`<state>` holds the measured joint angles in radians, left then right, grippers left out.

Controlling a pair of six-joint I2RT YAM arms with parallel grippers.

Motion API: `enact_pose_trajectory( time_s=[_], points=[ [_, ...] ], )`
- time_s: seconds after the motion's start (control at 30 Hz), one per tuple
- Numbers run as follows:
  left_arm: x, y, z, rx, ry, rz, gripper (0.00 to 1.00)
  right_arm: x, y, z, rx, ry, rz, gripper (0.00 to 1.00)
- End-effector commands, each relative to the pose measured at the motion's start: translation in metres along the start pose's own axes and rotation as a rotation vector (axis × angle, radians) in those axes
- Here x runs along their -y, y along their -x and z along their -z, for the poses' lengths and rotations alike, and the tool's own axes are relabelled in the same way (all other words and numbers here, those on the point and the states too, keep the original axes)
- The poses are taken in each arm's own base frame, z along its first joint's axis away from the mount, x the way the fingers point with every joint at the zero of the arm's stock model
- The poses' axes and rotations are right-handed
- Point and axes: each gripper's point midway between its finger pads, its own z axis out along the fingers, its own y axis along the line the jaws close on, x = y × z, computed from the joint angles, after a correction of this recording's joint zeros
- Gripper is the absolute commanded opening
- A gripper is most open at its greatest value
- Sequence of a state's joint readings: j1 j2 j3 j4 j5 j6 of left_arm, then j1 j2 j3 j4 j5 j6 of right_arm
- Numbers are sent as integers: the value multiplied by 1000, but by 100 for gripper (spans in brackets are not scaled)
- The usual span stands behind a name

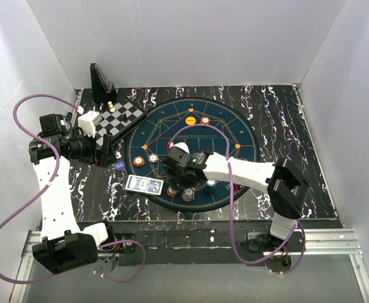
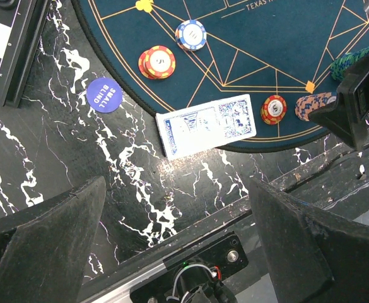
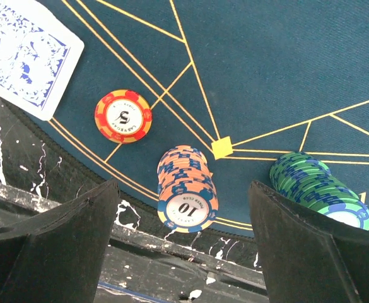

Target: Distribute texas hold em gaming equipment

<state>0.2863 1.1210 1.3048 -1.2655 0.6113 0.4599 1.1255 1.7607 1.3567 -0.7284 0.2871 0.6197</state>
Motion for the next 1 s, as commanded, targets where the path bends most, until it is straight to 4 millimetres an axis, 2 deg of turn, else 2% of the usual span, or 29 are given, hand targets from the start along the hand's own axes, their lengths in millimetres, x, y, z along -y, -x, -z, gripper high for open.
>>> enact_pose_trajectory(
  time_s=[0.0,0.23,0.67,0.97],
  points=[
    [6,9,10,38,-3,-14,98,4,5,-3,33,-18,-43,89],
    [5,8,8,35,-1,-14,98,2,-12,-16,-13,-2,-54,82],
    [3,9,7,34,0,-13,98,1,-29,-20,-44,21,-61,66],
    [2,9,9,33,12,-23,98,-2,-28,-19,-45,25,-60,35]
  ],
)
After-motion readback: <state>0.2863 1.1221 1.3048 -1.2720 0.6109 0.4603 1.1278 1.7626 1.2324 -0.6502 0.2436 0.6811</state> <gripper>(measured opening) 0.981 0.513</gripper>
